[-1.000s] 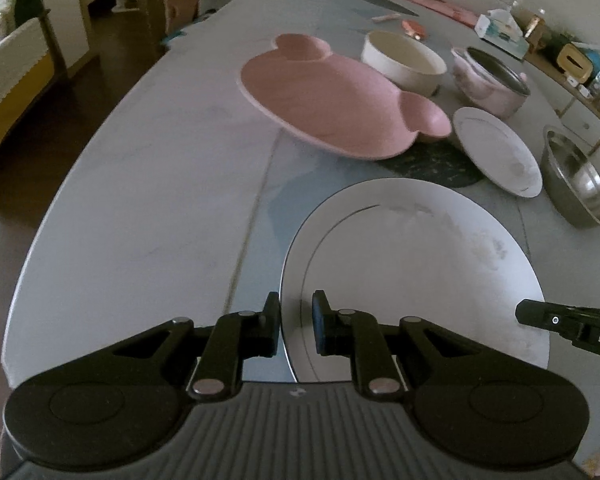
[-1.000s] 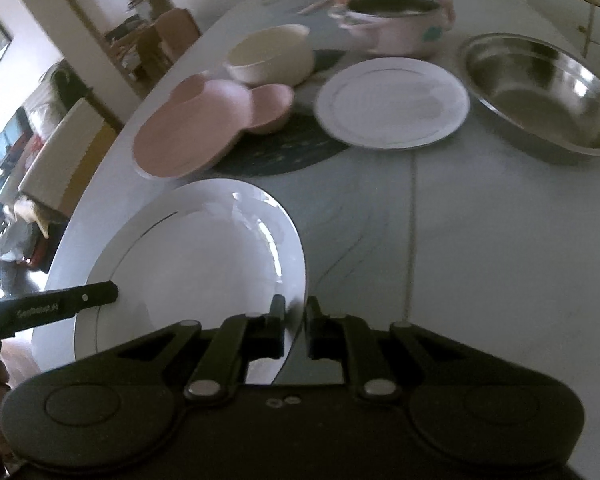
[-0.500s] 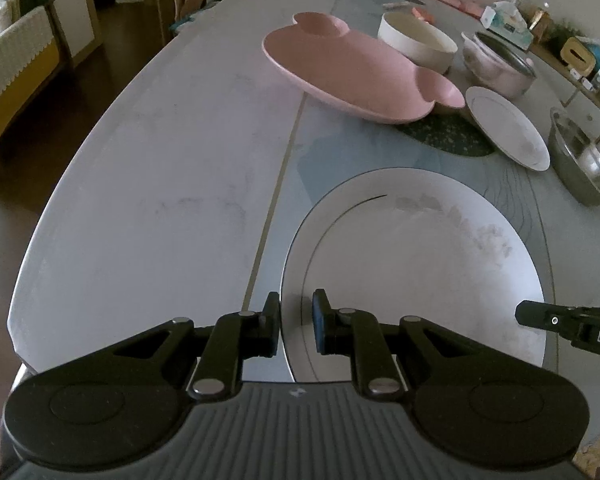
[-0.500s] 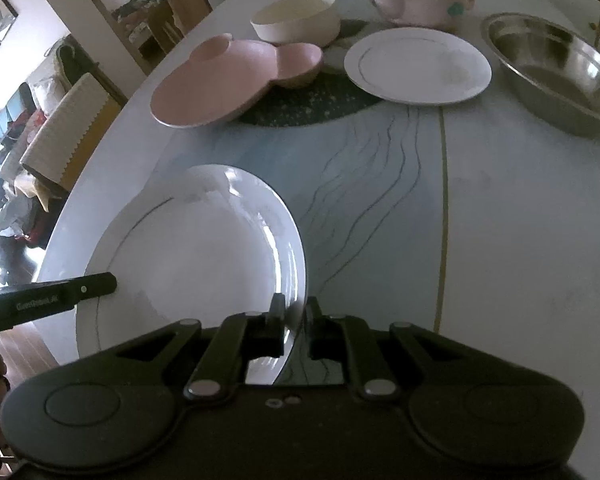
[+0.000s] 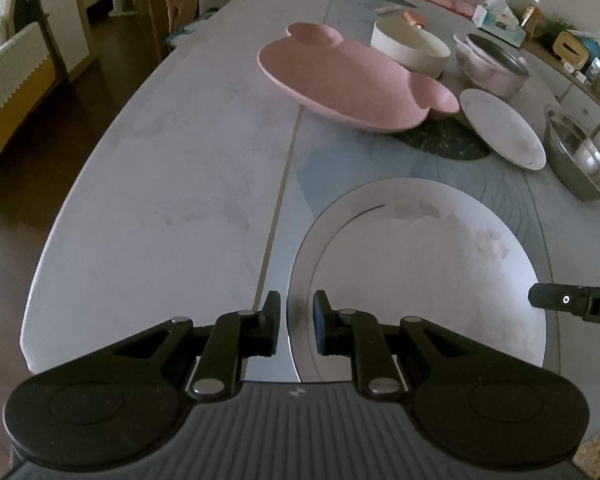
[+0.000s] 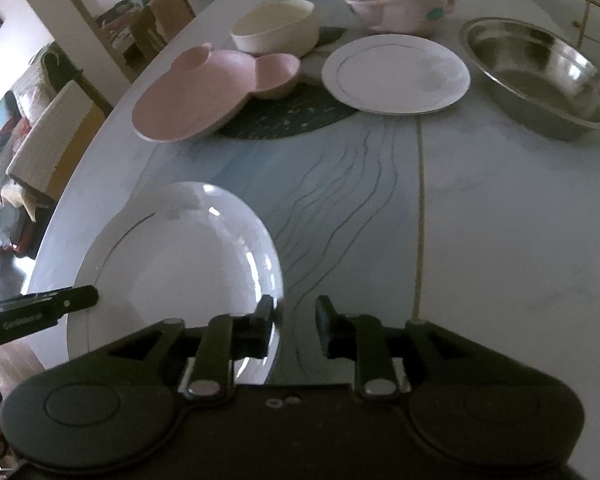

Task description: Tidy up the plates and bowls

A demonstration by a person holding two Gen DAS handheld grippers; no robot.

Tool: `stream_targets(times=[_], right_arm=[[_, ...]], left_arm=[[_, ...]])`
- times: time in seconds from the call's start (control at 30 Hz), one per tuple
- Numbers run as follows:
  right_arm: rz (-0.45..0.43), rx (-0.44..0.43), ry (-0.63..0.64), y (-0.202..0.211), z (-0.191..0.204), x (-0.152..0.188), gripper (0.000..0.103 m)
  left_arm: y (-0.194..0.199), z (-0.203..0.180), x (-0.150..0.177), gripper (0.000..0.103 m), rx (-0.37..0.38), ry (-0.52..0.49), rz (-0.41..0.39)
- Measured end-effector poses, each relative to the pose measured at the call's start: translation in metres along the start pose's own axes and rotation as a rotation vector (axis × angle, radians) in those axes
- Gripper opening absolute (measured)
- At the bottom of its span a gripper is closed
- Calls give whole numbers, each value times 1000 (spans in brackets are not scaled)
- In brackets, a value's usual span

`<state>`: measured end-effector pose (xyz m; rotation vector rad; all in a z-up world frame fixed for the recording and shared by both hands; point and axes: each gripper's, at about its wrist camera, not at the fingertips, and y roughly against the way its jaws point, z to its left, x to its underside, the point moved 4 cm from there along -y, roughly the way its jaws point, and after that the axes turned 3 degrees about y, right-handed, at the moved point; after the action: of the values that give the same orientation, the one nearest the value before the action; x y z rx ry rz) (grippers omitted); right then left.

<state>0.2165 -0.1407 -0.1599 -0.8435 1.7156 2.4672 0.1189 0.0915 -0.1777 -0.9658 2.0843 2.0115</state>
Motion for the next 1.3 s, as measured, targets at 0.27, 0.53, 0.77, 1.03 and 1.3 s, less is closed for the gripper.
stream_targets(times=[0.27,0.53,0.77,1.03,1.3], right_arm=[[-58,1,-7,18,-7,-12,32],[-137,46,-24,33,-20,-32,48],[-197,102,-68,42,-45,-51,67],[-262,178,-106,47,-76,-74,84],[-257,187,-124,31,-96,-91,84]], left_arm=[[16,-7,-16,24,21,-24,-57],[26,-27,-35,64,49,-61,-131],[28,-53,-63,73,88,-105,-184],[17,-101,-101,79,119,-196,-225],[-10,-148,-142,79,149,-245,-223]])
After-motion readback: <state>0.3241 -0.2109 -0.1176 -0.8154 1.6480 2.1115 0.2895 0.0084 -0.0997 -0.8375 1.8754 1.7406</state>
